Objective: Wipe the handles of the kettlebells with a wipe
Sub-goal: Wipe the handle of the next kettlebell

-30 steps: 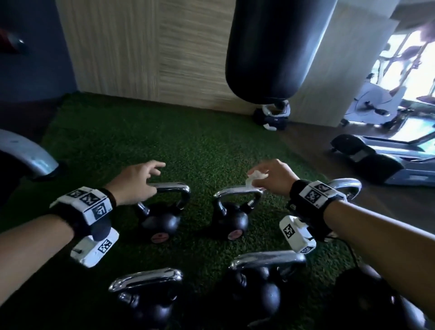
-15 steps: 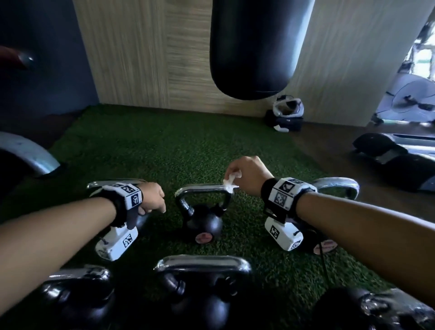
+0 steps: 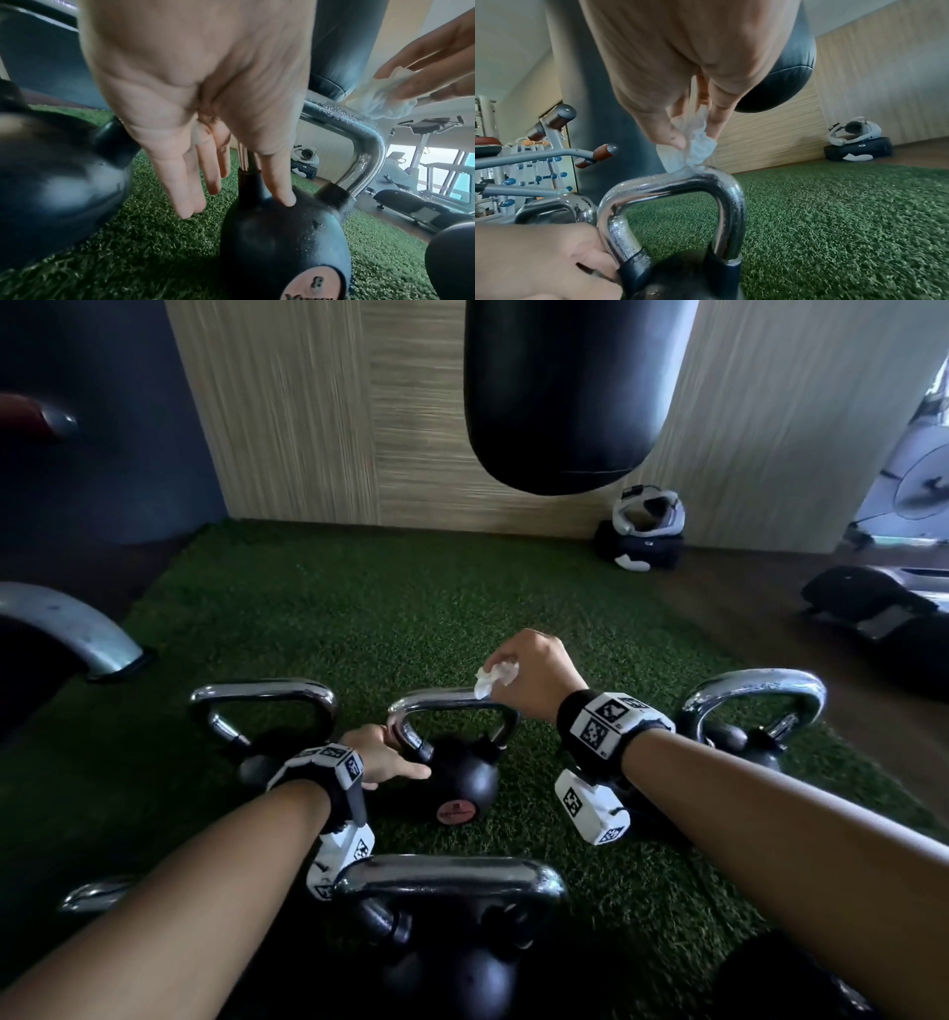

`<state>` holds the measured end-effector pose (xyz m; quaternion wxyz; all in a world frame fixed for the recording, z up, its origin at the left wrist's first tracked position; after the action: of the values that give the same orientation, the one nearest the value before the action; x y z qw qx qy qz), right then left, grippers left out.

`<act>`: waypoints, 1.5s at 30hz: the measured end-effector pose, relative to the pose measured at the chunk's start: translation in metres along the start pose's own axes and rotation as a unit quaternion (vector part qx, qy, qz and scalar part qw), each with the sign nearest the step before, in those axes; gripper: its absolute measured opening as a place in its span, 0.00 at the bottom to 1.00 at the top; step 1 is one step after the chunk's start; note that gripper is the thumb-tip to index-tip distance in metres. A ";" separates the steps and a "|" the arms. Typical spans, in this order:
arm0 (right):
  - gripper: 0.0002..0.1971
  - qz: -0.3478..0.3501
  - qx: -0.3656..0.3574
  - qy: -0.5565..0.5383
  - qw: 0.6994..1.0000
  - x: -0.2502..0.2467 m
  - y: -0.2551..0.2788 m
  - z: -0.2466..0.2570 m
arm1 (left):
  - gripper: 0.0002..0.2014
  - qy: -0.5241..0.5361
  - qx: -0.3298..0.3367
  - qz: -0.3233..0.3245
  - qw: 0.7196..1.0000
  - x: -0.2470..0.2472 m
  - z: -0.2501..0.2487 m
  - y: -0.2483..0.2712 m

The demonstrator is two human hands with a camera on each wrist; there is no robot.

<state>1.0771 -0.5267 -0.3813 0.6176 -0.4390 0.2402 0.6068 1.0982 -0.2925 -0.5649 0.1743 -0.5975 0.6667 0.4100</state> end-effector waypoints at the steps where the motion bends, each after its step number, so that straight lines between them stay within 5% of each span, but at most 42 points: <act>1: 0.10 0.002 -0.012 0.004 1.000 0.005 0.000 0.004 | 0.47 0.012 -0.006 0.002 1.000 0.004 -0.001 -0.001; 4: 0.11 -0.012 -0.036 -0.011 0.999 0.015 -0.002 0.011 | 0.55 0.072 -0.017 0.004 0.997 0.018 -0.004 -0.001; 7: 0.10 -0.020 -0.059 -0.020 0.998 0.026 -0.006 0.025 | 0.51 0.146 -0.024 0.000 0.989 0.030 -0.003 -0.007; 16: 0.14 0.023 -0.017 0.103 0.994 0.050 -0.007 0.023 | 0.57 0.164 -0.020 -0.016 0.986 0.035 0.002 -0.009; 24: 0.11 0.016 0.017 0.056 0.998 0.043 0.001 0.013 | 0.43 0.151 -0.007 -0.020 0.988 0.034 -0.004 0.000; 29: 0.07 -0.043 0.158 0.002 0.987 0.024 -0.001 -0.043 | 0.34 0.130 0.010 -0.023 0.991 0.032 -0.006 0.002; 37: 0.16 -0.034 0.257 -0.094 0.961 0.034 0.000 -0.090 | 0.43 0.126 0.025 -0.026 0.991 0.029 -0.006 0.002; 41: 0.13 0.049 0.327 -0.212 0.920 0.078 0.005 -0.124 | 0.40 0.127 0.025 -0.017 0.991 0.033 -0.003 0.000; 43: 0.15 0.088 0.344 -0.258 0.898 0.102 0.014 -0.129 | 0.47 0.103 0.029 -0.013 0.994 0.033 0.003 -0.006; 45: 0.18 0.134 0.338 -0.190 0.912 0.119 0.024 -0.131 | 0.59 0.073 0.022 -0.025 0.997 0.038 0.016 -0.026</act>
<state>1.1022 -0.5744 -0.5515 0.6759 -0.0439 0.3655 0.6384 1.1096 -0.3037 -0.6109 0.1482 -0.6387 0.6712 0.3460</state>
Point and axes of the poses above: each hand's wrist, its own y-axis away from the middle knuckle, its own x-axis out of the palm, z = x × y, the point moved 10 cm from there along -y, towards the middle knuckle, and after that the axes turned 4 degrees about x, right-handed, at the moved point
